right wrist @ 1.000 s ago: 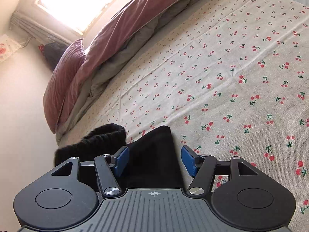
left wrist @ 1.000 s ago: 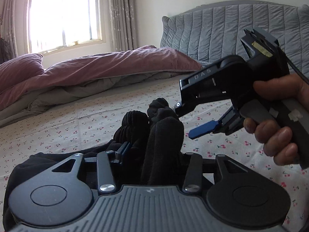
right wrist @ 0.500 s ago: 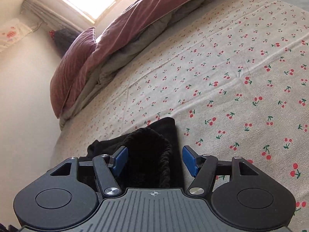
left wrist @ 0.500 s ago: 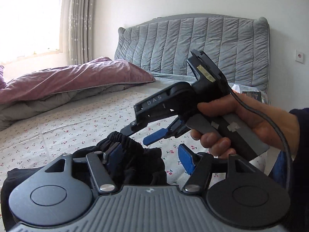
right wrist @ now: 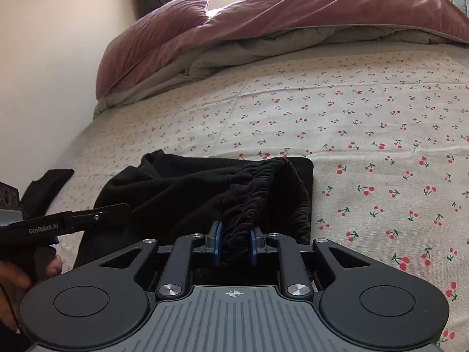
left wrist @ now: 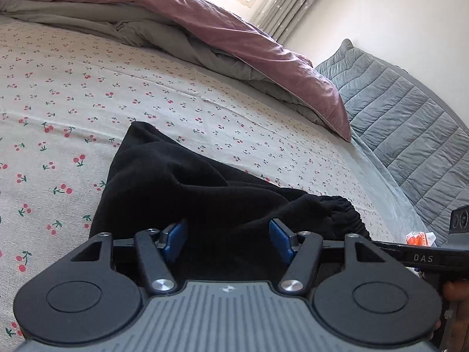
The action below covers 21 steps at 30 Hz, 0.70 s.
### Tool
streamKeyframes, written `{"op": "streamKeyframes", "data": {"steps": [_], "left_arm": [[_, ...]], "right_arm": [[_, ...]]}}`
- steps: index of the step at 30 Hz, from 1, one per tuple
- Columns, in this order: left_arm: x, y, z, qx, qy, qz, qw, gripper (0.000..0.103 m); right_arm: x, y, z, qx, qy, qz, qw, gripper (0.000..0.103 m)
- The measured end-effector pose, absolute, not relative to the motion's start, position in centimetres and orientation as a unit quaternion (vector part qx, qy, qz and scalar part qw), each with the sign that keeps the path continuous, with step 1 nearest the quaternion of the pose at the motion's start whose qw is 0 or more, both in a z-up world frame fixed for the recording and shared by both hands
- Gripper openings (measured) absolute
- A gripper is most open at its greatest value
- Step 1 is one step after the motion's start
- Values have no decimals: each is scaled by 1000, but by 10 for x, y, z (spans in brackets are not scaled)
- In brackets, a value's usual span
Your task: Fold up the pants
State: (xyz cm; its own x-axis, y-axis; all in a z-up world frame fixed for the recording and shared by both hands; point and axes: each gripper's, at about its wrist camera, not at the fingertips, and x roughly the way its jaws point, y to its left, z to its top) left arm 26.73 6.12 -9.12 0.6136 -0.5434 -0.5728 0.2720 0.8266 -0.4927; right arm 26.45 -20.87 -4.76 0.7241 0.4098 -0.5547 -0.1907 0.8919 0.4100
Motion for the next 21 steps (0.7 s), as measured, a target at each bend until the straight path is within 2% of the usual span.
{"op": "streamKeyframes", "data": {"steps": [2, 7, 11, 15, 21], "left_arm": [[267, 67, -87, -196, 376, -234, 875, 62], [260, 76, -66, -197, 347, -244, 884, 63], [257, 64, -84, -154, 394, -233, 876, 63], [242, 47, -90, -88, 387, -249, 884, 63], [237, 45, -91, -78, 390, -267, 878, 63]], "right_arm": [[257, -216, -42, 178, 344, 174, 905, 11], [254, -218, -56, 141, 375, 183, 898, 10], [254, -227, -53, 145, 375, 201, 893, 14], [251, -231, -38, 131, 342, 199, 909, 27], [259, -232, -5, 124, 265, 173, 940, 29]]}}
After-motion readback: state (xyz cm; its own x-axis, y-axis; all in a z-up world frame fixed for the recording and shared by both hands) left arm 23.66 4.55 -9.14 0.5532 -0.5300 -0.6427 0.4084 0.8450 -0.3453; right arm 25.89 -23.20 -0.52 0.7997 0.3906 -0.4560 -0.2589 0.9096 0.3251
